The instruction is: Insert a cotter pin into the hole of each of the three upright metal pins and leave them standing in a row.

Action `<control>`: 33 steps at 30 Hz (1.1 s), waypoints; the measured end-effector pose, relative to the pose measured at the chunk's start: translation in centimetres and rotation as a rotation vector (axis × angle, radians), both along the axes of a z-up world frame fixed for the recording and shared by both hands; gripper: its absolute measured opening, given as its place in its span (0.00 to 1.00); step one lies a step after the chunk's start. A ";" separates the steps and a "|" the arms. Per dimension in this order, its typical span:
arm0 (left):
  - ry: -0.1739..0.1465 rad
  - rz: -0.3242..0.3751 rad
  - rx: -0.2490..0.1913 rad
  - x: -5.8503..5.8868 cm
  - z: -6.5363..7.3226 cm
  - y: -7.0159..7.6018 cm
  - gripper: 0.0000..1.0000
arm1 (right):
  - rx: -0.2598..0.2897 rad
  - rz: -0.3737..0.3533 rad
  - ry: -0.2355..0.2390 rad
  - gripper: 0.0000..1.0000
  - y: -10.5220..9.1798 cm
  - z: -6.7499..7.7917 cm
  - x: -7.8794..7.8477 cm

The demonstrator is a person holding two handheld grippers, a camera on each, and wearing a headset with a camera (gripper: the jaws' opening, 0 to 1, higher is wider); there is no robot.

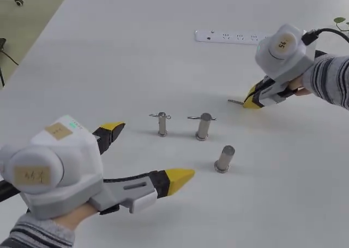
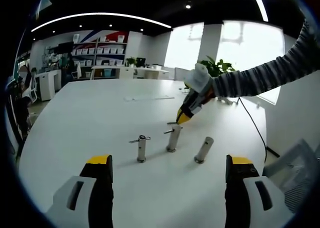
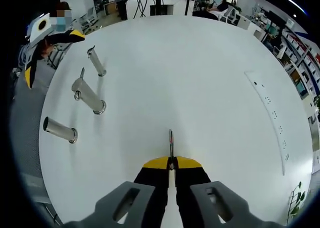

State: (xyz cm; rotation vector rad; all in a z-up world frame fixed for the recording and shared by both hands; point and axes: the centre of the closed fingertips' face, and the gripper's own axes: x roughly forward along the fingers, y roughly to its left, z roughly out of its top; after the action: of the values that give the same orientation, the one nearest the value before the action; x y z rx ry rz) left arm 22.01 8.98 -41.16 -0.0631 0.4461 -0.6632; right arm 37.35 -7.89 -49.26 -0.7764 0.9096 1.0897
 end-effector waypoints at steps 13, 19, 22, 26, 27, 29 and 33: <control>-0.010 -0.033 0.014 0.0 0.6 -0.3 0.85 | 0.064 -0.027 -0.059 0.00 0.5 1.4 -0.6; -0.016 -0.056 0.026 0.4 1.0 -1.0 0.81 | 0.104 -0.016 -0.096 0.00 0.7 2.7 -0.8; -0.013 -0.068 0.019 0.6 1.2 -1.5 0.79 | 0.129 -0.007 -0.121 0.00 1.0 3.7 -2.0; -0.017 -0.089 0.030 0.6 1.4 -2.2 0.78 | 0.158 0.004 -0.143 0.00 1.4 4.9 -3.4; -0.018 -0.091 0.030 0.6 1.4 -2.3 0.78 | 0.165 0.004 -0.149 0.00 1.4 5.1 -3.7; -0.016 -0.095 0.024 0.6 1.5 -2.5 0.77 | 0.182 0.013 -0.161 0.00 1.6 5.7 -4.6; -0.012 -0.104 0.018 0.4 1.6 -3.0 0.75 | 0.202 0.033 -0.183 0.00 1.9 6.6 -6.1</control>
State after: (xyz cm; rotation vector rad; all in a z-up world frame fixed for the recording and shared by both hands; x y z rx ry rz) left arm 22.45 5.95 -39.57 -0.0186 0.4463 -0.7612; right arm 31.21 -5.98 -42.67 -0.7122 0.6239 1.1016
